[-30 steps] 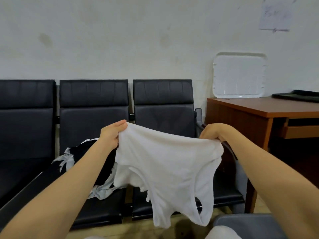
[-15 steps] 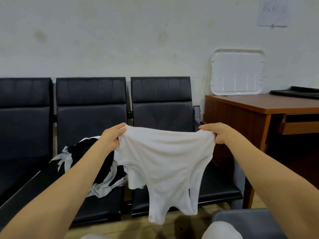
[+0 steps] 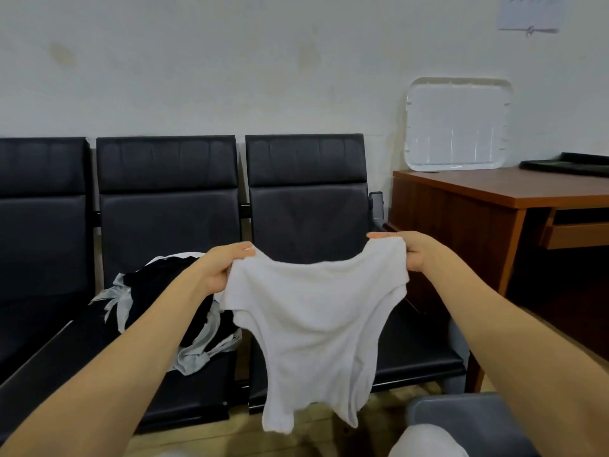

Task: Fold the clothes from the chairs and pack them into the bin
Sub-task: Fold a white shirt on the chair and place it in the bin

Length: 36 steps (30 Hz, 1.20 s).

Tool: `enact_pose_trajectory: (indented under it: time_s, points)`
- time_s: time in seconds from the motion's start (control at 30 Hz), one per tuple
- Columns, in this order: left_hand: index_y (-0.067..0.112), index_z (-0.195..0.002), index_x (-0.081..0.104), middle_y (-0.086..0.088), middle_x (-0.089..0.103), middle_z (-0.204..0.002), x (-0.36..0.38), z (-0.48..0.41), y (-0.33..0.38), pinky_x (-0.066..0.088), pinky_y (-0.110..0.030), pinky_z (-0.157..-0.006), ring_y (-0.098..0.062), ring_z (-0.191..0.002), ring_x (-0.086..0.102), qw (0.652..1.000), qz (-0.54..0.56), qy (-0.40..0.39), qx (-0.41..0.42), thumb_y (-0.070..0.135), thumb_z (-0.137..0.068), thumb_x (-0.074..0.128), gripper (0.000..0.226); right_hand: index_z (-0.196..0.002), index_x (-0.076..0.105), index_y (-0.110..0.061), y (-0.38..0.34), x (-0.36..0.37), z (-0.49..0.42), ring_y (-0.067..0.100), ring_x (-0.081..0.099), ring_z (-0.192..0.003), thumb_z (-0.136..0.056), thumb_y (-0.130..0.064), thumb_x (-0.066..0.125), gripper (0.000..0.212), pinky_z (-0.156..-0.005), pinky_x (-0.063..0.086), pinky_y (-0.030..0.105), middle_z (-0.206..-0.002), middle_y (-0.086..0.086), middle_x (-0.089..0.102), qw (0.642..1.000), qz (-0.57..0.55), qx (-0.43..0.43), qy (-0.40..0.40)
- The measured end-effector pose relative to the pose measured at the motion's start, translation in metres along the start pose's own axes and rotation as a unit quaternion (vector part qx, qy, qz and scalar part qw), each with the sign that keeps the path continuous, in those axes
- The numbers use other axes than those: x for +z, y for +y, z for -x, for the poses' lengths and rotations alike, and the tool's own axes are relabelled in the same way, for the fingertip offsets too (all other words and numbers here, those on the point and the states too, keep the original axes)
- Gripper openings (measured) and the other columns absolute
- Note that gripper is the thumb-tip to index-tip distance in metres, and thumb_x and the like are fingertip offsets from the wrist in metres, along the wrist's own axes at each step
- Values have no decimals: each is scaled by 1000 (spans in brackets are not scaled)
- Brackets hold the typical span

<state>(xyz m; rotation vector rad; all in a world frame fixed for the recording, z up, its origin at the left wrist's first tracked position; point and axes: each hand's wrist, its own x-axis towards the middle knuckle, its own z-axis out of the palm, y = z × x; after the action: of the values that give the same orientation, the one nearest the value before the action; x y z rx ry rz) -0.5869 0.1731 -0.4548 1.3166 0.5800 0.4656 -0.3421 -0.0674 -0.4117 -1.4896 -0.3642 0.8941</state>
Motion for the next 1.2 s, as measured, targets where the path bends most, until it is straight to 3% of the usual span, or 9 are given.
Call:
enact_pose_trajectory:
  time_s: [0.2, 0.4, 0.57, 0.67, 0.73, 0.83, 1.0, 1.07, 1.2]
  points:
    - [5, -134, 51, -17, 60, -127, 6, -47, -9, 52, -41, -85, -31, -111, 61, 997, -60, 26, -46, 7, -87, 65, 49, -121, 60, -3, 15, 8, -45, 34, 62, -95, -86, -5, 65, 35, -85, 52, 48, -107, 21, 64, 998, 32, 21, 47]
    - [24, -145, 39, 3, 54, -134, 17, -85, -15, 51, -37, -94, -19, -112, 60, 984, 44, 90, 145, 12, -95, 58, 55, -102, 64, -20, 27, 13, -83, 11, 62, -80, -98, -13, 49, 17, -72, 53, 26, -90, -4, 65, 945, -52, -278, 164]
    - [12, -117, 62, -4, 66, -94, -2, -100, -110, 52, -28, -67, -17, -80, 61, 974, -196, 67, -95, 8, -95, 56, 24, -88, 66, -10, 110, -8, -148, 25, 57, -90, -94, -8, 49, 18, -82, 48, 35, -96, 10, 63, 909, 377, -92, 152]
    - [6, -133, 51, -10, 55, -129, -15, -106, -160, 46, -33, -97, -27, -115, 55, 941, -293, 51, -164, 3, -87, 66, 48, -108, 66, -4, 159, -16, -168, 24, 59, -90, -95, -10, 47, 24, -76, 48, 31, -110, 13, 64, 837, 537, 19, 107]
    - [10, -119, 57, -4, 55, -120, -18, -108, -178, 44, -25, -94, -23, -116, 53, 913, -358, 39, -195, 9, -88, 66, 32, -111, 61, -2, 178, -17, -173, 24, 58, -89, -96, -10, 44, 24, -67, 46, 28, -114, 13, 62, 800, 593, 56, 71]
    - [12, -90, 60, -1, 54, -92, -18, -117, -185, 45, -22, -77, -17, -90, 55, 905, -366, 122, -179, 16, -90, 64, 6, -93, 57, -2, 187, -19, -179, 23, 57, -83, -96, -6, 39, 18, -54, 40, 24, -97, 11, 59, 778, 619, 95, 54]
    - [-1, -104, 59, -15, 62, -97, -25, -135, -193, 49, -31, -76, -28, -88, 60, 932, -246, 227, -140, 20, -84, 72, 32, -146, 18, -2, 186, -19, -205, 35, 48, -121, -99, -24, 43, 58, -88, 43, 36, -141, 20, 40, 853, 490, 86, 158]
    - [-4, -127, 49, -20, 59, -121, -24, -141, -197, 50, -35, -88, -34, -106, 59, 930, -213, 245, -171, 25, -84, 72, 57, -141, 27, -2, 188, -18, -213, 34, 48, -121, -96, -30, 51, 59, -89, 44, 36, -139, 19, 42, 857, 477, 96, 171]
    - [-2, -107, 60, -18, 61, -118, -17, -153, -189, 47, -32, -86, -31, -104, 58, 927, -204, 243, -198, 28, -92, 61, 34, -124, 49, -6, 198, -25, -226, 32, 53, -111, -91, -30, 57, 42, -86, 46, 36, -126, 15, 53, 834, 519, 103, 159]
